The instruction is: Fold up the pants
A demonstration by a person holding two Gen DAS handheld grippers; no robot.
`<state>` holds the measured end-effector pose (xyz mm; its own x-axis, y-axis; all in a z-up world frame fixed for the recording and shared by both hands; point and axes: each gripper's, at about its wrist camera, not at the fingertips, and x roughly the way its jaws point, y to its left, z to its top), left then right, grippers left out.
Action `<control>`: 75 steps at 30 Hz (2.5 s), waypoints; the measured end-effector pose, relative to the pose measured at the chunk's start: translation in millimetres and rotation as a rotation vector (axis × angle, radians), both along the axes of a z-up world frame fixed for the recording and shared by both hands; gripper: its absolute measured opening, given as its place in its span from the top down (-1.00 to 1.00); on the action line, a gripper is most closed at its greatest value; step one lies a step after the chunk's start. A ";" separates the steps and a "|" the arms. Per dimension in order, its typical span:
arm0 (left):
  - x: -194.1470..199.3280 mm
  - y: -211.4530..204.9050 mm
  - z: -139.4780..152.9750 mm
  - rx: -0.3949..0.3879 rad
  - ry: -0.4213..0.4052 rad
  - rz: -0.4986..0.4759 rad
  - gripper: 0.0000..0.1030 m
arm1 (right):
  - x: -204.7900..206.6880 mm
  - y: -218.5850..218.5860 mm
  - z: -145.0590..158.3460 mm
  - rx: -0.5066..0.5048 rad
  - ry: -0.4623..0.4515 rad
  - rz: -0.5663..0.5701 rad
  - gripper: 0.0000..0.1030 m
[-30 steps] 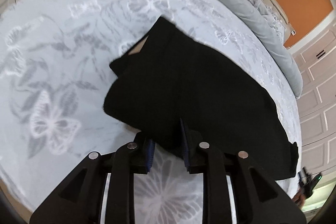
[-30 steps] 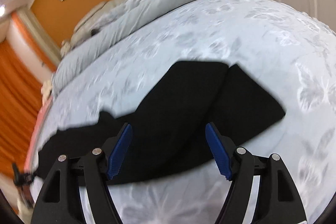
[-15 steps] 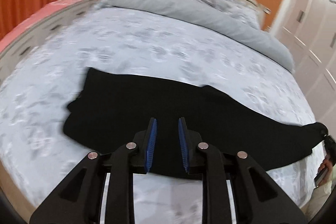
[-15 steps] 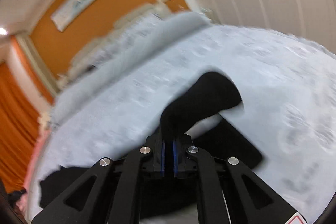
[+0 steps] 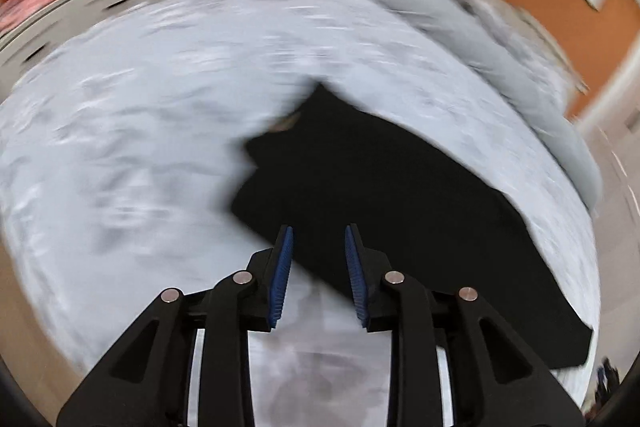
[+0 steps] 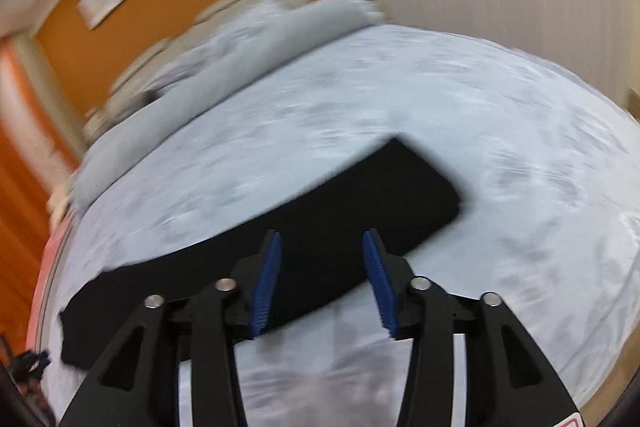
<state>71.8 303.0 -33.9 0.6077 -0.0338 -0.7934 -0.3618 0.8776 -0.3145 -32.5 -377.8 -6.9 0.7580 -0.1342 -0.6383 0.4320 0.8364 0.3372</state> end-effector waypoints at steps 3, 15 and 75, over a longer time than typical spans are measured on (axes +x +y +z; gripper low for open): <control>2.4 30.6 -22.0 -0.122 0.044 -0.008 0.49 | 38.5 77.8 19.7 -0.044 0.012 0.167 -0.09; 59.1 37.4 6.1 -0.278 -0.141 -0.117 0.91 | 106.2 293.6 -8.6 -0.305 -0.004 0.496 -0.09; 16.7 -373.4 -30.1 0.459 -0.199 -0.560 -0.75 | 68.9 -118.9 -32.2 -0.264 0.181 -0.130 0.88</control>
<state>88.5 -70.4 -64.1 0.7304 -0.0719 -0.6793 0.2026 0.9725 0.1148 36.3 -496.7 -39.0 0.6014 -0.4008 -0.6911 0.5740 0.8185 0.0248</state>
